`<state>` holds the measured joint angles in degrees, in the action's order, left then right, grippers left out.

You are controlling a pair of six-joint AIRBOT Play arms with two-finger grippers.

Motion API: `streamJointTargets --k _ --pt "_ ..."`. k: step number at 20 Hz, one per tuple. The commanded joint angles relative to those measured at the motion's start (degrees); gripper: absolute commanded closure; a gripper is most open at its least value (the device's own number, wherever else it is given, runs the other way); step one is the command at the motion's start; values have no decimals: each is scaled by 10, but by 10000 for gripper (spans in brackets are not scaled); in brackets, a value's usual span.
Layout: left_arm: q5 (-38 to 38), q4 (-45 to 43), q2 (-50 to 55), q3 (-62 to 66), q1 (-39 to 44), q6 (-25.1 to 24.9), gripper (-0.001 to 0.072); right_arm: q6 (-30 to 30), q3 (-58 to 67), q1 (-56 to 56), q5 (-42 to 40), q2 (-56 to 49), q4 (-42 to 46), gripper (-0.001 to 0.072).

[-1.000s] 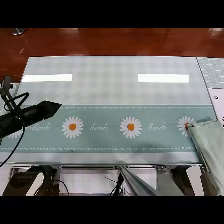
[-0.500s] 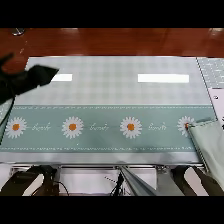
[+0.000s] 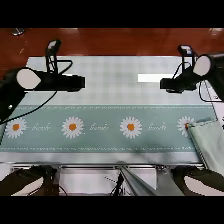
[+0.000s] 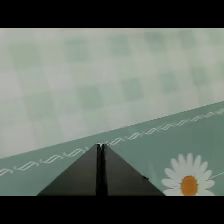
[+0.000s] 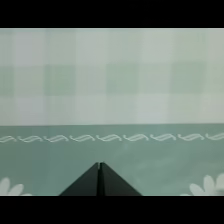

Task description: Fold the shirts.

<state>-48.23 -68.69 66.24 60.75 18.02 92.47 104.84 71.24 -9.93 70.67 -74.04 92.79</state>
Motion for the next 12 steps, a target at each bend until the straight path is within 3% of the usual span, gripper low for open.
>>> streamJointTargets --k 1,12 --pt "-10 -51 31 -8 2 -12 679 15 1 -1 31 -40 63 689" --pt "-7 -50 30 -8 2 -18 679 16 1 -2 38 -39 78 690"
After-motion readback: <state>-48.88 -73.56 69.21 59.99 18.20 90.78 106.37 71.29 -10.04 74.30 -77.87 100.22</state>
